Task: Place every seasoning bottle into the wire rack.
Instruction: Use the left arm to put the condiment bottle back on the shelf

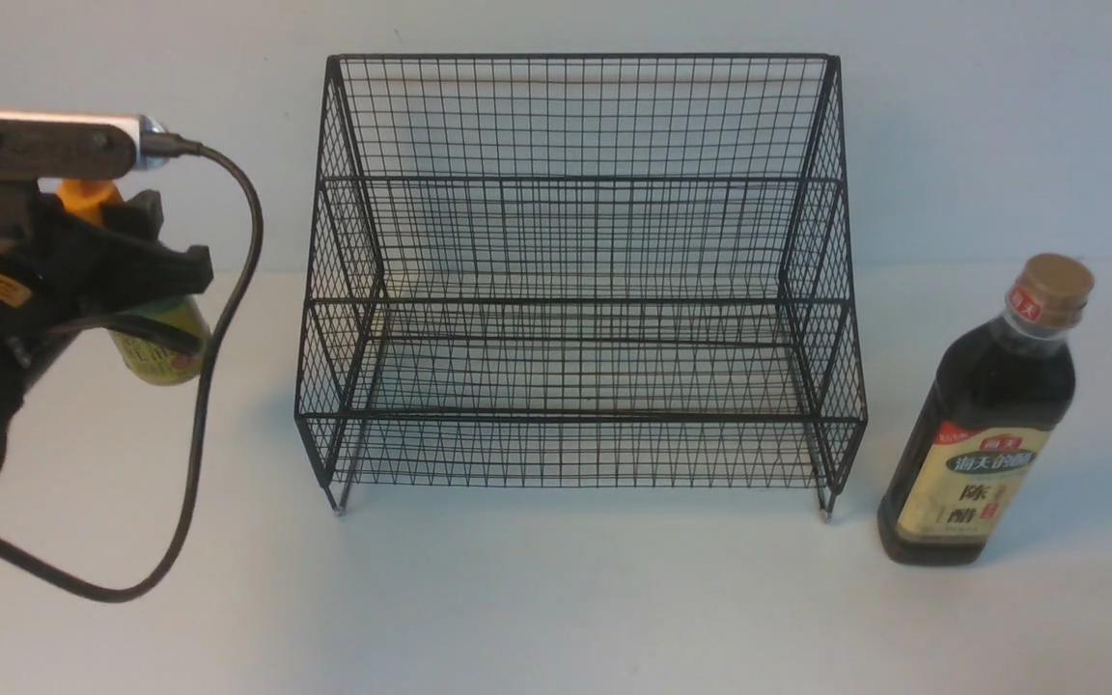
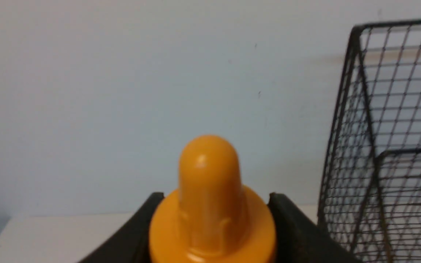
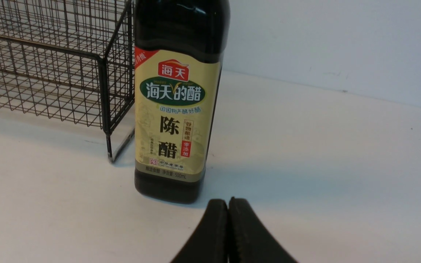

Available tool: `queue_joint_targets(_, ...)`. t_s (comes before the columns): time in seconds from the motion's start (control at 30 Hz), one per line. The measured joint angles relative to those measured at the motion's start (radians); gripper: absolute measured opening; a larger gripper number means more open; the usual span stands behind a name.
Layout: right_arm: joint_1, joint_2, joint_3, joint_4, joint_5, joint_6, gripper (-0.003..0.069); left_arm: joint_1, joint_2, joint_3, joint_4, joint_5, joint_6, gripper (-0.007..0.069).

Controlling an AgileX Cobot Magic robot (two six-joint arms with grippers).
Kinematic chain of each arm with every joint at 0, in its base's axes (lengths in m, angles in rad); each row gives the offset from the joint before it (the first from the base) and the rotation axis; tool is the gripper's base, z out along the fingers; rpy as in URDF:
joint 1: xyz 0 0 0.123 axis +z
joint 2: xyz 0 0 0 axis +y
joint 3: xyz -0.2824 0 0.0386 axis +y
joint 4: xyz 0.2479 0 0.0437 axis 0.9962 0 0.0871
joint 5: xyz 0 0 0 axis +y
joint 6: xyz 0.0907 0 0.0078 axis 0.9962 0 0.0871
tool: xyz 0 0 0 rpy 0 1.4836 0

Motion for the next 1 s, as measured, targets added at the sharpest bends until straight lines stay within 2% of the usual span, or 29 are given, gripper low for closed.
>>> queue_joint_targets(0.17,0.0,0.0,0.0,0.0,0.0,0.0,-0.0015,-0.075,-0.121,-0.048,0.01,0.115,0.0,0.0309)
queue_joint_targets(0.43,0.0,0.0,0.0,0.0,0.0,0.0,-0.0015,-0.231,-0.142,-0.151,0.011,0.138,0.0,0.0309)
queue_joint_targets(0.53,0.0,0.0,0.0,0.0,0.0,0.0,-0.0015,-0.261,-0.106,-0.194,0.011,0.137,0.0,0.0309)
queue_joint_targets(1.0,0.0,0.0,0.0,0.0,0.0,0.0,-0.0015,-0.288,0.183,-0.318,0.01,0.093,0.0,0.0309)
